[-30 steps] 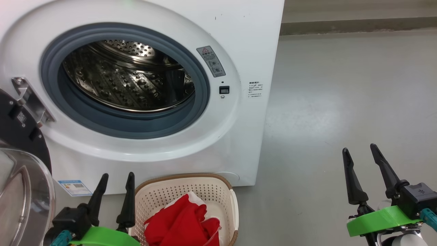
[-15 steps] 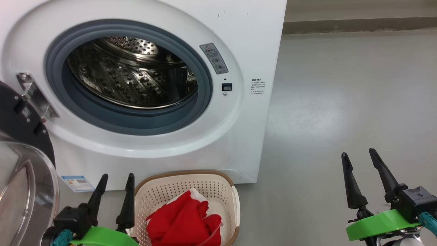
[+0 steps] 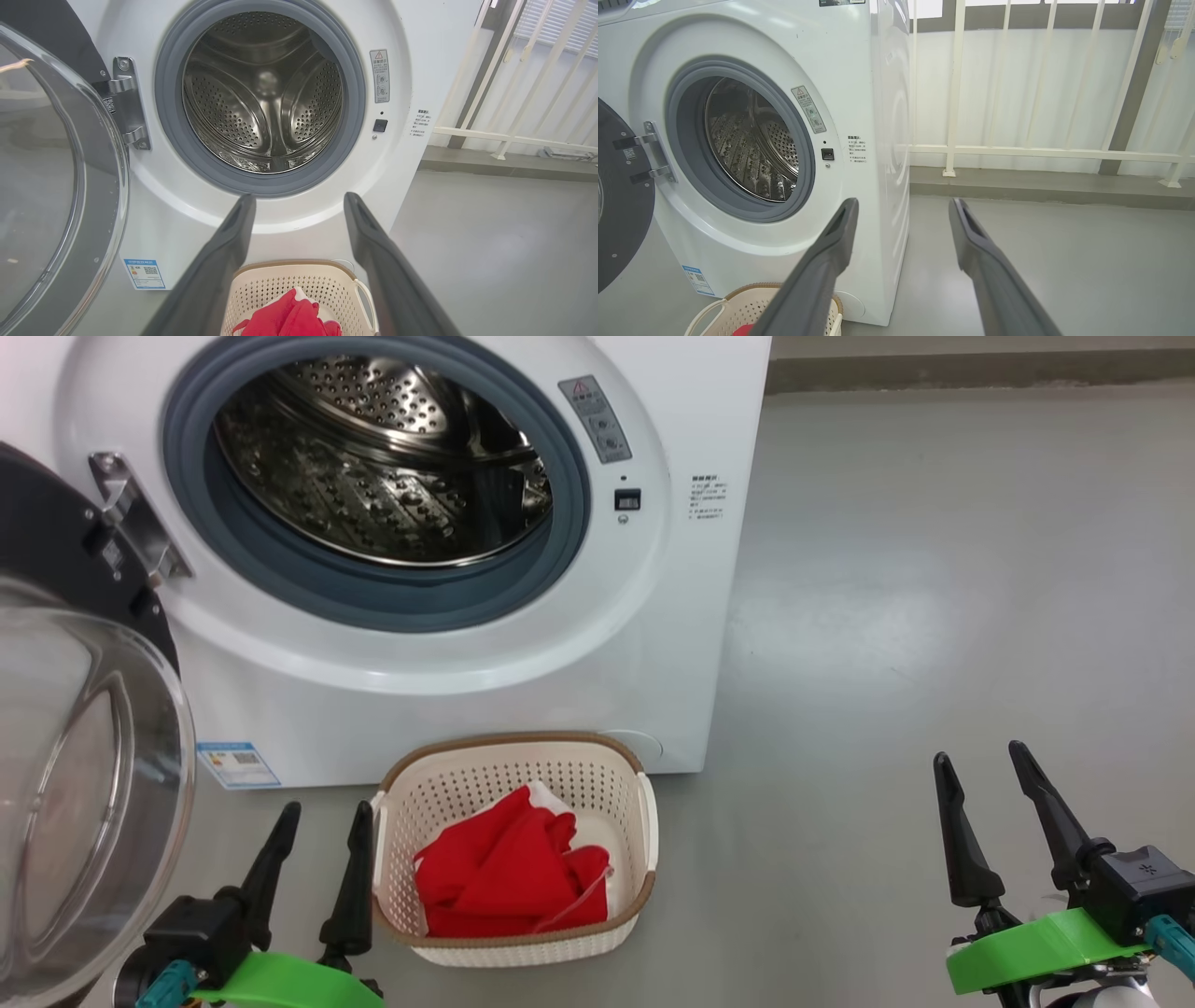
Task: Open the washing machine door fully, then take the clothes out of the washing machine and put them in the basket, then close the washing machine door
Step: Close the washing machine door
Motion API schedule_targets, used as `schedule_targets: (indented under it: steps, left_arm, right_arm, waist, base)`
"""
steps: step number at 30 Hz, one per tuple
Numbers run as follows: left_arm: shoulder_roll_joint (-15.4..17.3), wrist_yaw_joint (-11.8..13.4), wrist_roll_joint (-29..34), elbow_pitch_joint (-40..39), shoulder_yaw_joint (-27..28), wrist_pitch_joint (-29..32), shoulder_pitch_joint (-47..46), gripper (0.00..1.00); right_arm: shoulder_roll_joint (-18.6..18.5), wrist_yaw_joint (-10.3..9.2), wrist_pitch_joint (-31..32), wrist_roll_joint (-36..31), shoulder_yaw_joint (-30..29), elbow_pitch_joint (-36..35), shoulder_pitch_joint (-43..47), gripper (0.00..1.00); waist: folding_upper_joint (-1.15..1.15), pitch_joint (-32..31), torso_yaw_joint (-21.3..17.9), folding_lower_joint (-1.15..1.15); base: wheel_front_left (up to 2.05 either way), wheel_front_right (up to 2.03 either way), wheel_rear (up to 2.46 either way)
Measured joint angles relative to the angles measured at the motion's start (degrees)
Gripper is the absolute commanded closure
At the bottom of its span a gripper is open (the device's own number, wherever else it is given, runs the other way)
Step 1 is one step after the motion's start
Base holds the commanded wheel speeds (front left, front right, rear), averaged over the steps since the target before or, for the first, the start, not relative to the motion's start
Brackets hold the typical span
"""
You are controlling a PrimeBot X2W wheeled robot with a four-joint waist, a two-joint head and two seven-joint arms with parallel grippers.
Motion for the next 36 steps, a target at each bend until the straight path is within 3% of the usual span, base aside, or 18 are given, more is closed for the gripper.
schedule_targets:
  steps: [14, 23, 36]
  left_arm:
    - [0.5, -0.4, -0.6, -2.1, -0.6, -0.2, 0.0, 0.0]
    - [0.4, 2.8, -0.6, -3.6, -0.3, -0.1, 0.0, 0.0]
    - [-0.3, 7.2, 0.0, -10.3, -0.1, 1.7, 0.3, 0.0]
  right_arm:
    - [0.0, 0.0, 0.0, 0.0, 0.0, 0.0, -0.3, 0.0]
    - [0.0, 0.0, 0.0, 0.0, 0.3, 0.0, -0.3, 0.0]
    - [0.0, 0.0, 0.0, -0.7, 2.1, -0.5, -1.2, 0.0]
  waist:
    - [0.0, 1.5, 0.2, 0.0]
    - [0.0, 1.7, 1.5, 0.0]
    - [0.0, 2.4, 6.7, 0.0]
  base:
    - [-0.13, 0.13, 0.0]
    - [0.0, 0.0, 0.0]
    - [0.0, 0.0, 0.0]
